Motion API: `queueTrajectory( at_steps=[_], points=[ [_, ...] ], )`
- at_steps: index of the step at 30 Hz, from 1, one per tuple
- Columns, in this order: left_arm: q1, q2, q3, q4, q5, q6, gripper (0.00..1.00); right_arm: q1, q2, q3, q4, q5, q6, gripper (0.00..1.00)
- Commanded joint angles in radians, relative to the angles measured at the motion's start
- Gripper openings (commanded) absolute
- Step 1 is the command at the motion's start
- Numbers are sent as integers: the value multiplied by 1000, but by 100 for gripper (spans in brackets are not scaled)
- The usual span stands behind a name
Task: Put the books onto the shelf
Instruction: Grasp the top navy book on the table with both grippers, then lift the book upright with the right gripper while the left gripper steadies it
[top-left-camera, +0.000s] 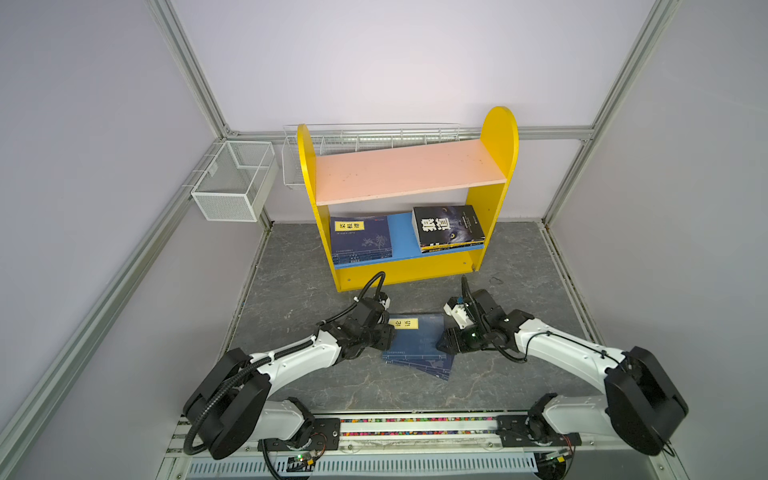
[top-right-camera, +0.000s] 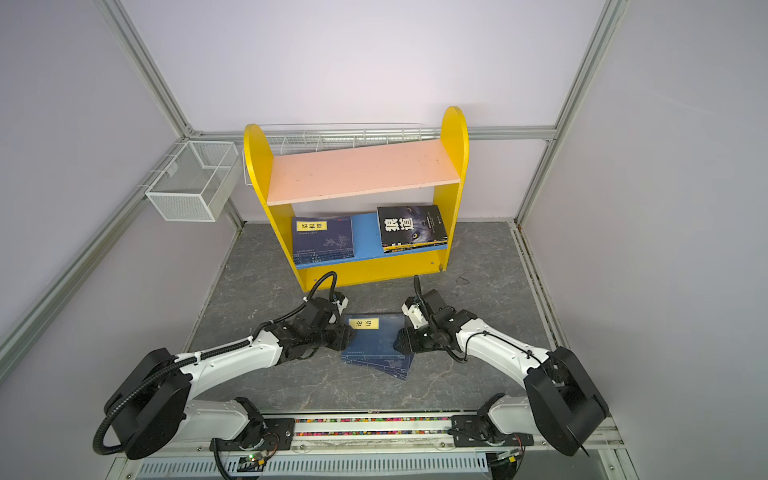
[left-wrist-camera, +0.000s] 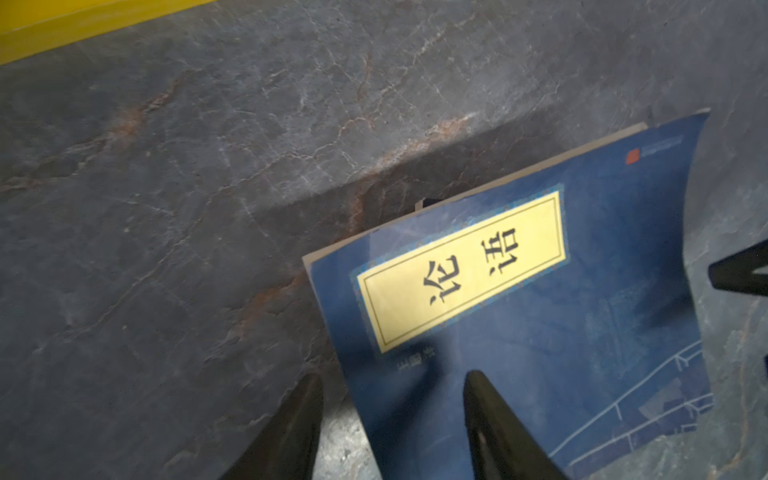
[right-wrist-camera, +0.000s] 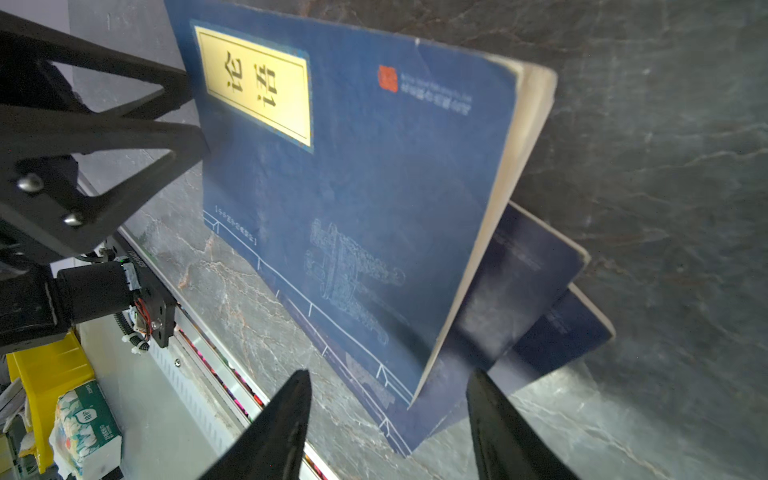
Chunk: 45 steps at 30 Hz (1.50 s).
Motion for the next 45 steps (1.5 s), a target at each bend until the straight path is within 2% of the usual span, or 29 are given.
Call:
queueTrajectory(
  at_steps=[1, 7, 11, 19, 23, 26, 28, 31, 35, 38, 42, 45],
  points=[
    [-11, 41, 34, -14, 7, 35, 48, -6, 48, 5, 36, -30, -12, 63],
    [-32, 119, 67, -67, -1, 45, 34, -7, 99, 5, 52, -44, -7, 62],
    [-35, 148, 78, -75, 2, 50, 27, -20, 84, 9, 84, -97, -13, 62],
    [-35, 158, 85, -77, 17, 57, 26, -48, 34, 73, 209, -256, 25, 58],
    [-35, 155, 85, -79, 16, 56, 27, -48, 30, 112, 200, -250, 29, 48],
    [-35, 152, 86, -82, 8, 52, 29, -48, 17, 121, 188, -205, 32, 30],
    [-35, 139, 86, -90, -12, 45, 32, -48, 1, 122, 175, -164, 21, 17],
    [-33, 88, 115, -152, -94, 3, 38, -54, -33, 120, 160, -123, -2, 8],
    [-9, -57, 142, -204, -167, -62, 50, -89, -72, 112, 178, -154, -2, 7],
    [80, -192, 133, -197, -64, -99, 63, -127, -111, 110, 228, -227, 9, 7],
    [255, -327, 77, -122, 184, -188, 76, -182, -160, 120, 324, -332, 62, 7],
    [331, -368, 53, -77, 345, -234, 85, -197, -165, 137, 395, -403, 112, 7]
  ],
)
